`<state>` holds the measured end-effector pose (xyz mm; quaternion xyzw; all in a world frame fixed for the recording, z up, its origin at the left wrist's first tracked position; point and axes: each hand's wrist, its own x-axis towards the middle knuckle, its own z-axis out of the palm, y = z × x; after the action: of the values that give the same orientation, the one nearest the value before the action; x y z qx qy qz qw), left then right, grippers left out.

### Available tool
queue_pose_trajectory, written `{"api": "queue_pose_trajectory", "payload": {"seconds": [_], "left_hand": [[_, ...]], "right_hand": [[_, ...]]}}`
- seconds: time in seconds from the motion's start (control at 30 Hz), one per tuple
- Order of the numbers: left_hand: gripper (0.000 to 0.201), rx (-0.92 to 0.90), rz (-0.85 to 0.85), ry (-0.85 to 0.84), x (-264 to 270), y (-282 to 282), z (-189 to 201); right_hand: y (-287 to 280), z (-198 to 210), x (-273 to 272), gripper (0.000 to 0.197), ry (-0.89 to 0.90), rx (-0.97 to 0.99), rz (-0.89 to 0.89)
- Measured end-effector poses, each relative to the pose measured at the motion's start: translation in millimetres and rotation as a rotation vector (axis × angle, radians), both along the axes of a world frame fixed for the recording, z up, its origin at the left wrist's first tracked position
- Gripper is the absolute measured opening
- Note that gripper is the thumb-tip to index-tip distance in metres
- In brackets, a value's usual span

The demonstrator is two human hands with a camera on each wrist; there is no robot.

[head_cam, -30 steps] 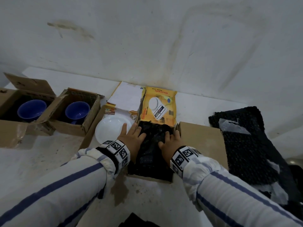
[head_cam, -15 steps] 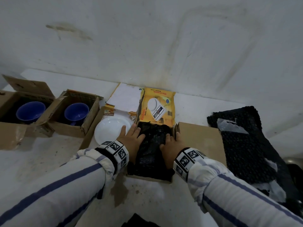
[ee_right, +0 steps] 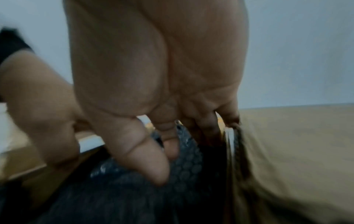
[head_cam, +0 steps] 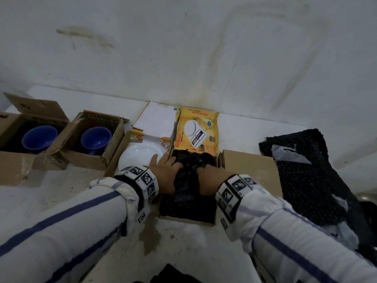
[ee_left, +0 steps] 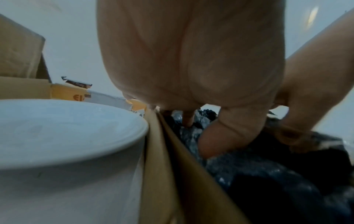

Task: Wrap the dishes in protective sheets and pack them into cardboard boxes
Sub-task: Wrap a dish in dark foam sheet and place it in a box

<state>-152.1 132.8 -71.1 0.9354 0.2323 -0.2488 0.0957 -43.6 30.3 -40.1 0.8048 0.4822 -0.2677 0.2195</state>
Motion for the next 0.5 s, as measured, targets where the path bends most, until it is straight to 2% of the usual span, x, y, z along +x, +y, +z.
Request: {"api": "queue_pose_trajectory", "payload": {"seconds": [0.07, 0.17, 0.2, 0.27, 0.37, 0.5], "left_hand": [[0.069, 0.005, 0.039, -0.098, 7, 2, 5], [0.045, 0.136, 0.084, -0.275, 16, -3, 7], [0.038, 0.125, 0.099, -0.334, 18, -5, 4], [0.035, -0.008, 0.114, -0.404, 22, -4, -1], [0.043, -0.137, 0.128, -0.358, 25, 2, -8], [0.038, -0.094, 0.072, -0.218, 32, 7, -13]], "right_hand": [[10, 12, 9, 0.038, 0.115, 0.123, -0.062], [22, 12, 14, 0.031, 0.114, 0.139, -0.107], [24, 6, 16, 0.033, 0.125, 0.12, -0.147], [26, -4, 17, 0.038, 0.16, 0.093, -0.241], [27, -11, 20, 0.043, 0.159, 0.07, -0.287], [25, -21, 17, 0.049, 0.029, 0.069, -0.236]]}}
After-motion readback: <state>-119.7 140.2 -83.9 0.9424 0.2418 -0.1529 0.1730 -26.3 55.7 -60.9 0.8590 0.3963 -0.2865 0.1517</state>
